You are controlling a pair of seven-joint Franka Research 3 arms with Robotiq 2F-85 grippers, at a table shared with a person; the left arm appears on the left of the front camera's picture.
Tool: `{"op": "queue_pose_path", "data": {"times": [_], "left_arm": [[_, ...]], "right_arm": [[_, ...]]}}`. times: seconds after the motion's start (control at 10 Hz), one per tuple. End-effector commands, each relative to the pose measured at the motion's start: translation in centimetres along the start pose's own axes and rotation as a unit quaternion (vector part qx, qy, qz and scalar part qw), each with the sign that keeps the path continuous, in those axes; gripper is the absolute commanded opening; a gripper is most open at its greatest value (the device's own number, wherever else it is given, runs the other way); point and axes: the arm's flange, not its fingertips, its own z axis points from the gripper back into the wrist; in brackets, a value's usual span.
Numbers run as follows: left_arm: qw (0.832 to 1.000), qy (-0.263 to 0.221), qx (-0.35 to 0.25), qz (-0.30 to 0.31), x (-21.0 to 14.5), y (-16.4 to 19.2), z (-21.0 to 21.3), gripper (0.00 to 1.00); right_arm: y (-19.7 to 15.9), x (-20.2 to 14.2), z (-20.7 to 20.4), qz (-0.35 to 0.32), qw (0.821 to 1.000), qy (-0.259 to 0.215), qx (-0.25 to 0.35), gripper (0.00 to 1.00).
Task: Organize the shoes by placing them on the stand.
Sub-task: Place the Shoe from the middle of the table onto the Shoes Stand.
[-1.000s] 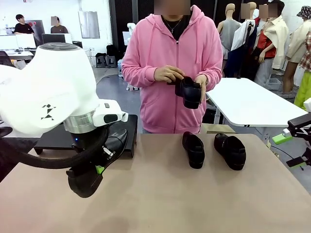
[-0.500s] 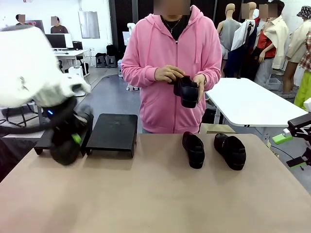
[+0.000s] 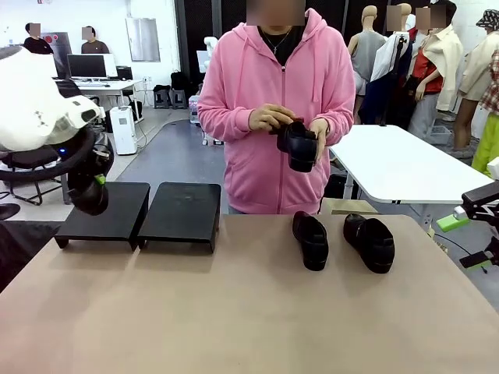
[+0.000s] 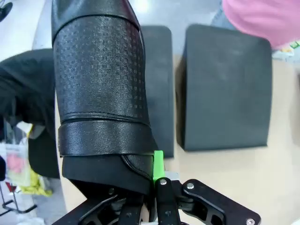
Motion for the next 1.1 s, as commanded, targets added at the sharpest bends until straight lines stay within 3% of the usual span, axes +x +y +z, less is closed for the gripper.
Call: {"op": "queue_pose_path", "data": {"times": [0.0, 0.4, 0.6, 1.0], "left_arm": [[1.000, 0.008, 0.015, -0.006, 3.5, 2.5, -1.6, 0.00], [0.996, 0.040, 0.064, -0.036, 3.6, 4.2, -3.5, 0.00], [0.997, 0.018, 0.067, -0.040, 3.0, 4.8, -5.0, 0.00], [0.994, 0.025, 0.093, -0.042, 1.2, 5.8, -8.5, 0.00]], "right_arm": [[0.1, 0.3, 0.2, 0.012, 1.000, -0.001, 0.014, 1.00], [0.1, 0.3, 0.2, 0.012, 1.000, -0.001, 0.014, 1.00], [0.1, 0.3, 0.2, 0.012, 1.000, -0.001, 0.014, 1.00], [0.1, 0.3, 0.2, 0.012, 1.000, -0.001, 0.014, 1.00]]}}
